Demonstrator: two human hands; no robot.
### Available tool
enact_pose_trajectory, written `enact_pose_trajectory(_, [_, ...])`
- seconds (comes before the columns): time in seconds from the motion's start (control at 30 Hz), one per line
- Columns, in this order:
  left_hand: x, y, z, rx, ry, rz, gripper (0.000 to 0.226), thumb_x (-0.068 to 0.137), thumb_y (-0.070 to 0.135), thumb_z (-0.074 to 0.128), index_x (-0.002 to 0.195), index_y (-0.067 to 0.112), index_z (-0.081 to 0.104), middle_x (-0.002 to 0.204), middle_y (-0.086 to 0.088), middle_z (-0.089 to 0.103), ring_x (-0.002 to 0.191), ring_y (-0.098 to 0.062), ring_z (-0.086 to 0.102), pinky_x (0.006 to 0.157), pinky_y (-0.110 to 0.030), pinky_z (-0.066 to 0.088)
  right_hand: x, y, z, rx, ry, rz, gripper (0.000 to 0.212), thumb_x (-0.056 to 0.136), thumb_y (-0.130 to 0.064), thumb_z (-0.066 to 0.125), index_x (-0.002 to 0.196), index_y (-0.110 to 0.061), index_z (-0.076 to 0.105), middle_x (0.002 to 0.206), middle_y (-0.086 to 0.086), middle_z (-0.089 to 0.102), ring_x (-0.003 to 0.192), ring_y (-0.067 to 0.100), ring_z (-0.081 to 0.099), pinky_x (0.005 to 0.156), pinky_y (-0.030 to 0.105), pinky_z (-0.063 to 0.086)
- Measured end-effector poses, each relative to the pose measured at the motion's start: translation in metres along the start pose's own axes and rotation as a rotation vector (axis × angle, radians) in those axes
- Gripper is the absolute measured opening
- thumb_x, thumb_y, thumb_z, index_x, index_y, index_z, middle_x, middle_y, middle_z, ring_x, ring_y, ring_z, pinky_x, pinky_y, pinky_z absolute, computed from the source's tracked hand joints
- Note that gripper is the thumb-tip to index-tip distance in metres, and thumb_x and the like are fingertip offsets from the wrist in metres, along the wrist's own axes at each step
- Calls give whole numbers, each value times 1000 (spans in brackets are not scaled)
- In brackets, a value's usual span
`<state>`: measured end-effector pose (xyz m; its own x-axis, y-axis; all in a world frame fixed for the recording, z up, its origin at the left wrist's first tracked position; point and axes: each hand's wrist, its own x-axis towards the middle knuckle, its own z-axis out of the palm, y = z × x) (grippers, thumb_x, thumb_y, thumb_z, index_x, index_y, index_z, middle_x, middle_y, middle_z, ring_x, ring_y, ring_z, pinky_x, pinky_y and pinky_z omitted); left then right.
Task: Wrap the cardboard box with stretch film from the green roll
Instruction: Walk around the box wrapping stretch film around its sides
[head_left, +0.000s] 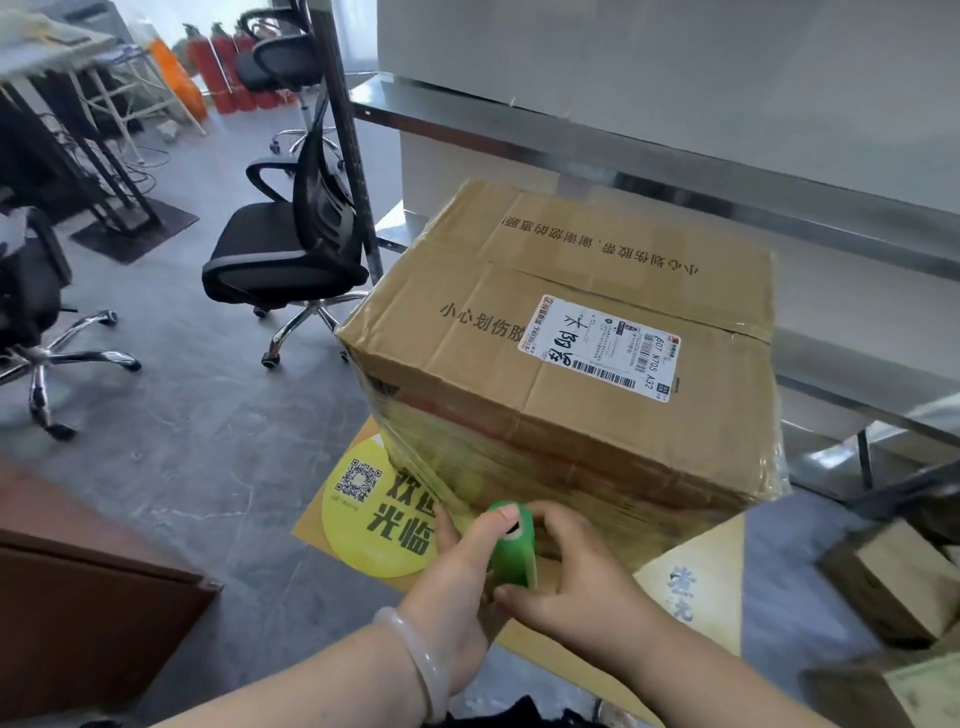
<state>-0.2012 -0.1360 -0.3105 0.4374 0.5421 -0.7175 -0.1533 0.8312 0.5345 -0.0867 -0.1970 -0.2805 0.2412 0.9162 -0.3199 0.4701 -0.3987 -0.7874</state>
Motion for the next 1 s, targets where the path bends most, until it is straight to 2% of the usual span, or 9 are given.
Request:
enact_pose_trajectory(0.13, [3, -21, 23, -89, 86, 50, 89, 85, 27, 73, 153, 49, 20, 126, -22, 65, 92, -34, 68, 80, -42, 56, -5, 18, -26, 180, -205, 83, 55, 72, -21, 77, 110, -32, 39, 111, -9, 64, 103, 5, 63, 95, 31, 50])
enact_pose_trajectory(0.3, [-2, -63, 62, -232, 175, 81, 79, 83, 35, 75, 152, 36, 36, 134, -19, 62, 99, -30, 69, 76, -39, 54, -16, 37, -58, 54, -324, -50, 68, 74, -23, 76, 121, -47, 33, 106, -31, 48, 92, -21, 48, 75, -2, 37])
enact_pose_trajectory(0.37, [-7, -76, 78, -258, 210, 131, 83, 81, 36, 76, 153, 31, 35, 131, -15, 64, 99, -26, 69, 73, -36, 53, -21, 42, -68, 14, -362, -89, 67, 75, -24, 74, 124, -44, 33, 102, -32, 45, 87, -22, 46, 69, -4, 35])
enact_pose_trajectory(0.43, [-12, -85, 87, -280, 259, 186, 83, 81, 35, 75, 154, 29, 35, 121, -12, 65, 97, -25, 69, 72, -36, 52, -24, 48, -73, 22, -407, -90, 65, 73, -24, 72, 120, -42, 31, 105, -26, 51, 92, -13, 52, 76, 2, 41])
enact_pose_trajectory(0.53, [-18, -95, 94, -345, 254, 179, 103, 67, 40, 82, 156, 28, 31, 129, -16, 64, 102, -29, 72, 68, -36, 59, -27, 60, -76, 65, -402, -68, 61, 64, -28, 68, 112, -40, 31, 110, -11, 59, 100, 6, 61, 90, 31, 52])
enact_pose_trajectory(0.7, [-19, -118, 99, -334, 232, 140, 126, 46, 47, 92, 155, 32, 31, 137, -19, 59, 117, -33, 66, 86, -42, 59, -40, 75, -88, 86, -378, -130, 63, 71, -21, 72, 122, -39, 39, 113, -15, 58, 96, -11, 58, 84, 12, 48])
enact_pose_trajectory(0.77, [-16, -128, 103, -331, 218, 97, 125, 44, 48, 93, 153, 33, 36, 139, -20, 57, 117, -31, 63, 78, -39, 59, -46, 83, -91, 52, -347, -176, 64, 70, -21, 72, 124, -43, 44, 113, -16, 55, 98, -12, 53, 79, 8, 43])
enact_pose_trajectory(0.87, [-12, -139, 112, -305, 217, 114, 114, 48, 48, 84, 151, 25, 40, 135, -16, 61, 109, -27, 63, 66, -31, 58, -53, 96, -96, 76, -279, -120, 52, 62, -34, 70, 106, -50, 45, 116, -18, 49, 108, -5, 49, 73, 18, 45])
enact_pose_trajectory(1.0, [-11, -148, 132, -331, 212, 131, 117, 44, 51, 87, 148, 19, 45, 131, -16, 61, 111, -28, 63, 84, -38, 54, -57, 107, -114, 137, -272, -92, 53, 54, -40, 71, 98, -50, 42, 110, -16, 59, 103, 4, 59, 85, 35, 55])
